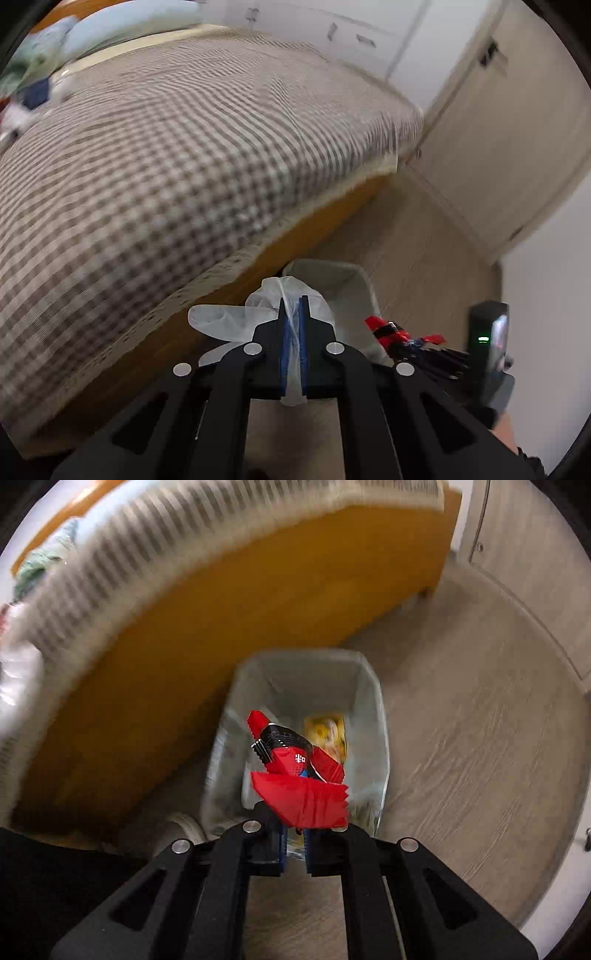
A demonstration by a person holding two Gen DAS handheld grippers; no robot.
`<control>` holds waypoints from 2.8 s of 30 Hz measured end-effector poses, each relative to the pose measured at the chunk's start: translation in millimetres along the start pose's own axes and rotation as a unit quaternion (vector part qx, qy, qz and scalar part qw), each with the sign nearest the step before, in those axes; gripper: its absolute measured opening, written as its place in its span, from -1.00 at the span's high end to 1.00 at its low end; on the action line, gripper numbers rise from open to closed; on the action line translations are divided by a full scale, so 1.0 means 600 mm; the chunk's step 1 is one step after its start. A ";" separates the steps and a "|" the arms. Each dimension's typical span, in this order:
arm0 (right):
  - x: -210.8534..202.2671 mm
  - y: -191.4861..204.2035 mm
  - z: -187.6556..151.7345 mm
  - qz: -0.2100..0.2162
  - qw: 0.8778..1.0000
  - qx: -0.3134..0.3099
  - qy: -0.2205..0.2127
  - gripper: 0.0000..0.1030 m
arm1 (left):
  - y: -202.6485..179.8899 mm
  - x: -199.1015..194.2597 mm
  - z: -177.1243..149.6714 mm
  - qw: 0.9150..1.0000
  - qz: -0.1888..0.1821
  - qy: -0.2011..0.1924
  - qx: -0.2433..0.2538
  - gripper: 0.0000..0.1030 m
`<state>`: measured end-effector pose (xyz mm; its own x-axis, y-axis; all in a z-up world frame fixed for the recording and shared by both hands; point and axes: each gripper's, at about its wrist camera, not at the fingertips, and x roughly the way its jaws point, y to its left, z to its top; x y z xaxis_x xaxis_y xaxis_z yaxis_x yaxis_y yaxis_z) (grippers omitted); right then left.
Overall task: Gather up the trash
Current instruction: 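Drop the red bag and plastic bag into the wastebasket with both grippers, then move both tools back over the trash on the blanket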
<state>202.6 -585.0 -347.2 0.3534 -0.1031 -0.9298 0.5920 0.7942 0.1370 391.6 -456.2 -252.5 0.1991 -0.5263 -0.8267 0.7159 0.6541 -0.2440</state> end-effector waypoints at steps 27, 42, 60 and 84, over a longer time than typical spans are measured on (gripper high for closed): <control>0.108 -0.093 -0.090 0.037 0.991 0.120 0.045 -0.40 | -0.116 0.474 -0.048 0.977 -0.018 0.182 0.108 -0.43; 0.046 -0.080 -0.064 0.006 0.994 0.105 0.017 -0.40 | -0.122 0.356 -0.021 0.986 -0.036 0.119 0.112 -0.47; -0.205 0.031 0.009 -0.005 0.992 0.030 -0.126 -0.40 | -0.040 -0.105 0.006 0.993 0.004 -0.103 0.058 -0.78; -0.401 0.580 0.214 0.122 0.937 -0.207 -0.254 -0.52 | 0.553 -0.589 0.049 0.934 0.169 -0.281 -0.140 -0.86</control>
<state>416.7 -360.6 -31.9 0.8033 -0.0775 -0.5904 0.1552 0.9845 0.0819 578.2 -69.3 -26.4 0.7591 -0.4141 -0.5023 0.3606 0.9099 -0.2053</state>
